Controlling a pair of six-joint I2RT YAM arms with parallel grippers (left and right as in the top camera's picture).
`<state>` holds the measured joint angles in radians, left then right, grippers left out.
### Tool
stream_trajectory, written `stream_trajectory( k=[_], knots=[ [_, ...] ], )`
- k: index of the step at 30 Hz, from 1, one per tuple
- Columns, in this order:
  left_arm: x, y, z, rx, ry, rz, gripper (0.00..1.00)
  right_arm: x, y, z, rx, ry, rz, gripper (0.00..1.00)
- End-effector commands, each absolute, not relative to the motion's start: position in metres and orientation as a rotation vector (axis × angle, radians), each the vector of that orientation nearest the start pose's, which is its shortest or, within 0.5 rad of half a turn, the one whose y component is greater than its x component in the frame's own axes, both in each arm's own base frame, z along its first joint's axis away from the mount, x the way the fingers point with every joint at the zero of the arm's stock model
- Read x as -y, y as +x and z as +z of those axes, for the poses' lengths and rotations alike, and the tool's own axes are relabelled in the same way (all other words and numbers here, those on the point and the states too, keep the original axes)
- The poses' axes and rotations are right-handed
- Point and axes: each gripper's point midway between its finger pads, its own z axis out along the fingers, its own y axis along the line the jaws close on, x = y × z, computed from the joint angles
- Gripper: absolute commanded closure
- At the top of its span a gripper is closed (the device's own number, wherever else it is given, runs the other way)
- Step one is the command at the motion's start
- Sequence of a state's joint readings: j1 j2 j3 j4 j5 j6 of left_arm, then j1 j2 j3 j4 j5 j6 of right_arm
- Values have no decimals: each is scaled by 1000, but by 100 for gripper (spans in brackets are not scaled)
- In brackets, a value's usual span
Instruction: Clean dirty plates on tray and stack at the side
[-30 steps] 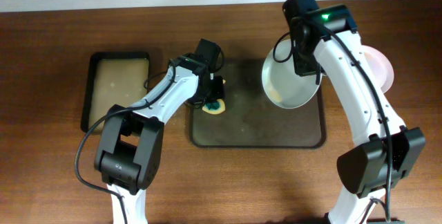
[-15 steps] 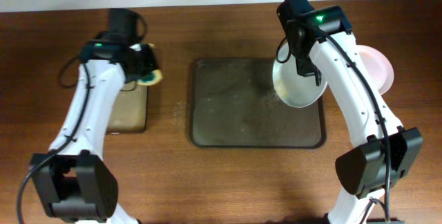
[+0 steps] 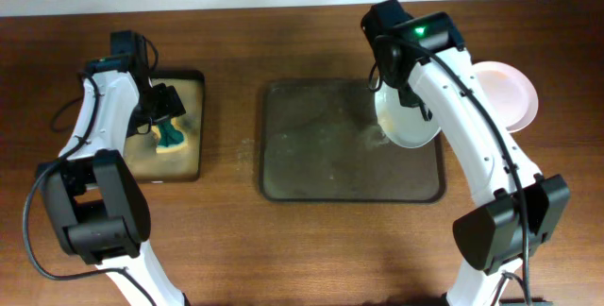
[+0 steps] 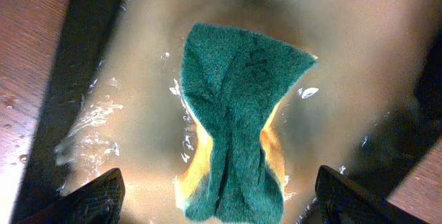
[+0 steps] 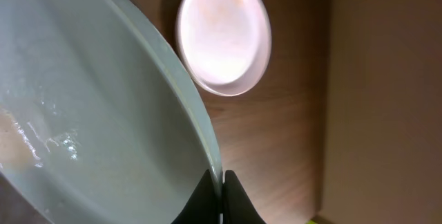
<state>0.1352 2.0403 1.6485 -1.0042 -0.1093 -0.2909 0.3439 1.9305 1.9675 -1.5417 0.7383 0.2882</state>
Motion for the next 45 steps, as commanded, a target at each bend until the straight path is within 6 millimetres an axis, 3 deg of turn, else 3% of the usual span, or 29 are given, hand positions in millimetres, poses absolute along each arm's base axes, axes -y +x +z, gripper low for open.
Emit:
stream_trajectory(
  k=[1, 3, 6, 10, 11, 19, 21, 23, 26, 28, 30, 32, 37, 41, 45],
  knots=[
    [-72, 443, 145, -2734, -600, 49, 9, -27, 389, 268, -2484, -86, -1121, 96],
    [-62, 445, 177, -2670, -570, -41, 0, -42, 390, 282, -2378, -149, -1202, 96],
    [-58, 442, 203, -2611, -550, -74, 1, -72, 388, 313, -2154, -251, -1341, 96],
    [-58, 441, 206, -2605, -549, -74, 1, -111, 380, 339, -1960, -342, -1398, 96],
    [-58, 441, 206, -2605, -549, -74, 0, -118, 384, 339, -1943, -274, -1334, 96],
    [-58, 441, 206, -2606, -549, -74, 1, -99, 397, 328, -2002, -255, -1360, 96],
    [-58, 441, 206, -2606, -549, -74, 1, -86, 407, 312, -2098, -125, -1226, 96],
    [-58, 441, 206, -2605, -549, -74, 1, -77, 425, 270, -2343, -87, -940, 96],
    [-58, 441, 206, -2606, -549, -74, 1, -49, 441, 222, -2644, -10, -457, 96],
    [-58, 441, 206, -2605, -549, -74, 1, -15, 447, 212, -2706, 110, -281, 96],
    [-58, 441, 206, -2606, -550, -74, 0, 31, 446, 206, -2731, 281, -166, 96],
    [-58, 441, 206, -2605, -549, -74, 1, 102, 438, 193, -2734, 539, -14, 96],
    [-58, 441, 206, -2605, -550, -73, 1, 203, 417, 155, -2692, 881, 43, 96],
    [-58, 440, 206, -2605, -550, -73, 1, 241, 418, 122, -2672, 977, 32, 96],
    [-58, 441, 206, -2605, -550, -73, 1, 243, 429, 95, -2696, 974, 38, 93]
  ],
)
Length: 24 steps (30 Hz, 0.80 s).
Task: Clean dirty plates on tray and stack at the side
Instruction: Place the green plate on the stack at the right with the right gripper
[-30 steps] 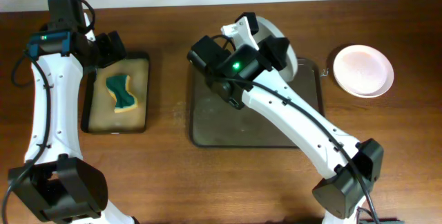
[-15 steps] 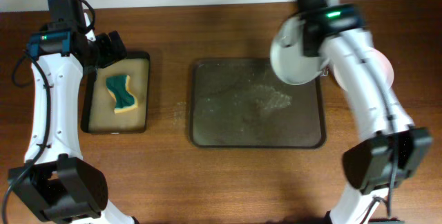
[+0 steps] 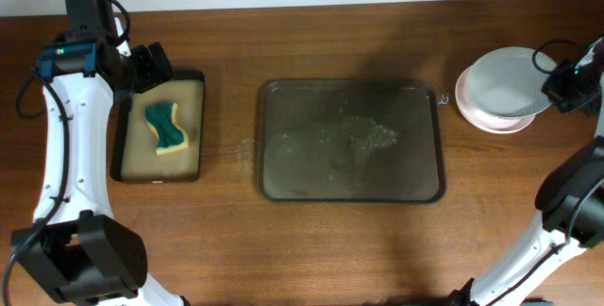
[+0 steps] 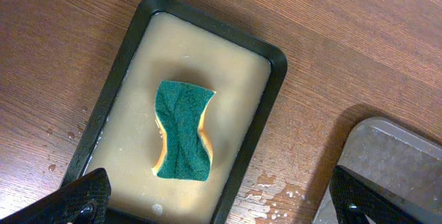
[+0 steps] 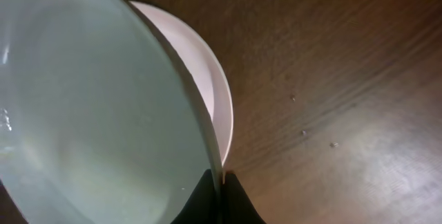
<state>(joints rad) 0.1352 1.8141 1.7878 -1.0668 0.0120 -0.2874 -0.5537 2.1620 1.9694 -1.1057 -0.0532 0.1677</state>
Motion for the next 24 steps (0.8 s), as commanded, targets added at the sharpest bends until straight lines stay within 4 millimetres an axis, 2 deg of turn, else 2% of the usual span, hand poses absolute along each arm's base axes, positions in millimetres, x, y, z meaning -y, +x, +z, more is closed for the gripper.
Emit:
stream_trajectory(
  k=[1, 2, 3, 6, 7, 11, 14, 15, 17, 19, 24],
  knots=[
    [-58, 441, 206, -2605, -550, -73, 0, 243, 431, 91, -2700, 971, 34, 64],
    [-58, 440, 206, -2605, -550, -73, 1, 243, 431, 91, -2698, 970, 33, 41],
    [-58, 440, 206, -2605, -550, -73, 1, 243, 432, 91, -2695, 968, 33, 25],
    [-58, 441, 206, -2605, -550, -73, 1, 242, 429, 98, -2693, 969, 33, 16],
    [-58, 441, 206, -2605, -550, -73, 1, 240, 427, 106, -2690, 967, 38, 10],
    [-58, 440, 206, -2605, -550, -73, 1, 226, 417, 147, -2643, 971, 76, 6],
    [-58, 440, 206, -2605, -550, -73, 1, 196, 393, 185, -2656, 958, 154, 5],
    [-58, 440, 206, -2605, -550, -73, 1, 179, 377, 196, -2702, 948, 169, 6],
    [-58, 440, 206, -2605, -550, -73, 1, 154, 364, 209, -2761, 863, 197, 5],
    [-58, 440, 206, -2605, -550, -73, 1, 121, 348, 224, -2812, 712, 204, 1],
    [-58, 441, 206, -2605, -550, -73, 1, 39, 294, 258, -2792, 408, 216, 2]
  ],
)
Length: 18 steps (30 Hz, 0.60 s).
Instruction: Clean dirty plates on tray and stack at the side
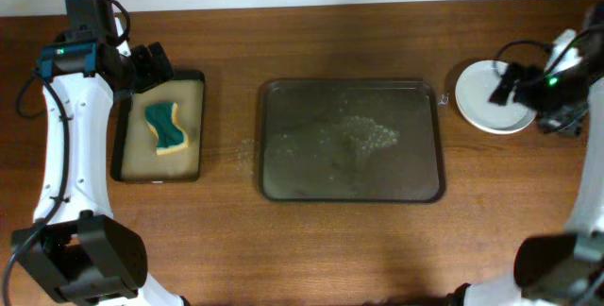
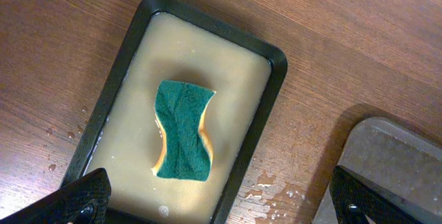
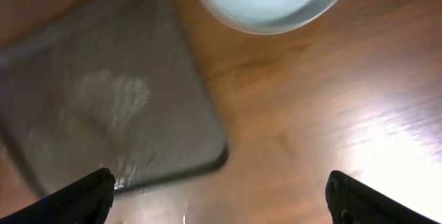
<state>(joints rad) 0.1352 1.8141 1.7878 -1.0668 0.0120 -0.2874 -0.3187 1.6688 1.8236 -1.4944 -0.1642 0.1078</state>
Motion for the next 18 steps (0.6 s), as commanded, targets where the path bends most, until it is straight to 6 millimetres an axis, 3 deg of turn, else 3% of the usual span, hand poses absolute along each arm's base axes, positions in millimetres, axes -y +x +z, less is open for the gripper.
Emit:
stream_trajectory(
  k=[1, 3, 7, 12, 18],
  knots=[
    [-58, 440, 206, -2605, -550, -73, 1, 25, 282, 264, -2774, 349, 222, 2],
    [-58, 441, 206, -2605, -550, -73, 1, -4, 249, 274, -2749, 217, 239, 2],
    [-58, 440, 206, -2605, -550, -73, 1, -33, 211, 293, -2663, 44, 272, 2],
    [-58, 441, 206, -2605, -550, -73, 1, -35, 192, 310, -2576, 10, 264, 2],
    [-58, 441, 206, -2605, -550, -73, 1, -33, 184, 301, -2641, 17, 251, 2]
  ],
)
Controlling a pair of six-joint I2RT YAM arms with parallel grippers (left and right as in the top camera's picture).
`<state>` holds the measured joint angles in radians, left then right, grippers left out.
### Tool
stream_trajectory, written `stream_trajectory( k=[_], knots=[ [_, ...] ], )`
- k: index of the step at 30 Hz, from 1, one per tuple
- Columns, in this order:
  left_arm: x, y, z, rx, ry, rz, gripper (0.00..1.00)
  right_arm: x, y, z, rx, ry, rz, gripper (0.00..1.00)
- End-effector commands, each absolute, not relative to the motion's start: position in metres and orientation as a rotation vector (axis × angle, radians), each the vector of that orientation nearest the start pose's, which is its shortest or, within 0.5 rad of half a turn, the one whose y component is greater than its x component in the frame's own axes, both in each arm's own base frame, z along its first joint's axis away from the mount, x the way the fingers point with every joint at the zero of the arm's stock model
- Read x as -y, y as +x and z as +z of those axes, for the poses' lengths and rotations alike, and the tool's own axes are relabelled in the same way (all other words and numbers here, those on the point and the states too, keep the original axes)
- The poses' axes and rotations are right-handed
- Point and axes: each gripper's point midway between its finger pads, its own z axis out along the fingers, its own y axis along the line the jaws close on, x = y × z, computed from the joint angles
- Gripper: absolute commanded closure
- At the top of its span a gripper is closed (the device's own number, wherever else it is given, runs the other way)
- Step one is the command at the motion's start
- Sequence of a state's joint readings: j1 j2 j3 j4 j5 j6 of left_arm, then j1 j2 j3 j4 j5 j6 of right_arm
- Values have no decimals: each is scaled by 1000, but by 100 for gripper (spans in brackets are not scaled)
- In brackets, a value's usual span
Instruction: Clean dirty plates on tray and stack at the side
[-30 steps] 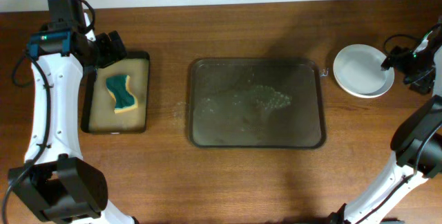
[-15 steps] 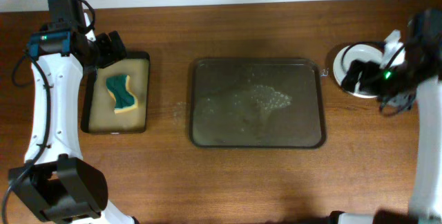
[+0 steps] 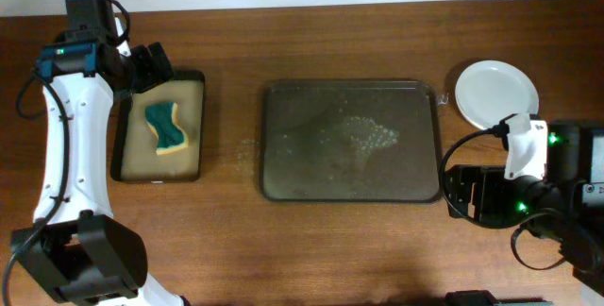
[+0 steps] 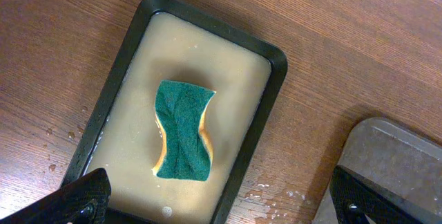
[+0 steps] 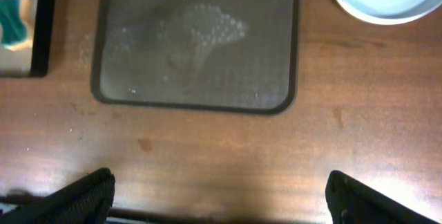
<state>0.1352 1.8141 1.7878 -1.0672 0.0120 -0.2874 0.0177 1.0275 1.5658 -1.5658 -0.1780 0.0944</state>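
A pale plate (image 3: 496, 95) lies on top of the stack at the table's far right, beside the dark tray (image 3: 351, 141); the wrist view shows this plate too. The tray (image 5: 197, 41) holds only suds and water, no plates. My right gripper (image 5: 221, 207) stands open and empty high over the table's front, well back from the stack. My left gripper (image 4: 221, 207) is open and empty above the black soapy basin (image 4: 255, 148), where the green-and-yellow sponge (image 4: 183, 140) lies.
The soapy basin (image 3: 118, 145) with the sponge (image 3: 167, 127) sits at the left. Water drops mark the wood between basin and tray. The right arm's body (image 3: 528, 193) fills the front right corner.
My right arm has pulled back from beside the plate stack to the front right of the table, with its gripper still open. The left arm, sponge and plates have not moved.
My right gripper first held the pale plate by its rim over the dark tray while my left hung low and open over the sponge. Then the left had risen and the right held the plate over the pink plate. Later that plate lay there, released.
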Motion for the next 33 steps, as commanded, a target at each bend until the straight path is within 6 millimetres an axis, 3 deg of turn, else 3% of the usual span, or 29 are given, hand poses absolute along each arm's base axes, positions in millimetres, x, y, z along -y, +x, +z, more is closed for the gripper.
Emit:
stream_trajectory(
  k=[1, 3, 9, 11, 19, 28, 33],
  knots=[
    [-58, 441, 206, -2605, -550, -73, 1, -31, 181, 298, -2656, 23, 237, 2],
    [-58, 441, 206, -2605, -550, -73, 1, -22, 182, 294, -2642, 39, 171, 2],
    [-58, 441, 206, -2605, -550, -73, 1, -21, 190, 292, -2314, 7, 159, 2],
    [-58, 441, 206, -2605, -551, -74, 1, -22, 190, 285, -2147, -6, 162, 2],
    [-58, 441, 206, -2605, -550, -73, 1, -26, 199, 243, -1758, -48, 178, 2],
    [-58, 441, 206, -2605, -550, -73, 1, -31, 226, 226, -1567, -75, 192, 2],
    [-58, 441, 206, -2605, -551, -74, 1, -31, 234, 213, -1547, -74, 190, 2]
  ],
)
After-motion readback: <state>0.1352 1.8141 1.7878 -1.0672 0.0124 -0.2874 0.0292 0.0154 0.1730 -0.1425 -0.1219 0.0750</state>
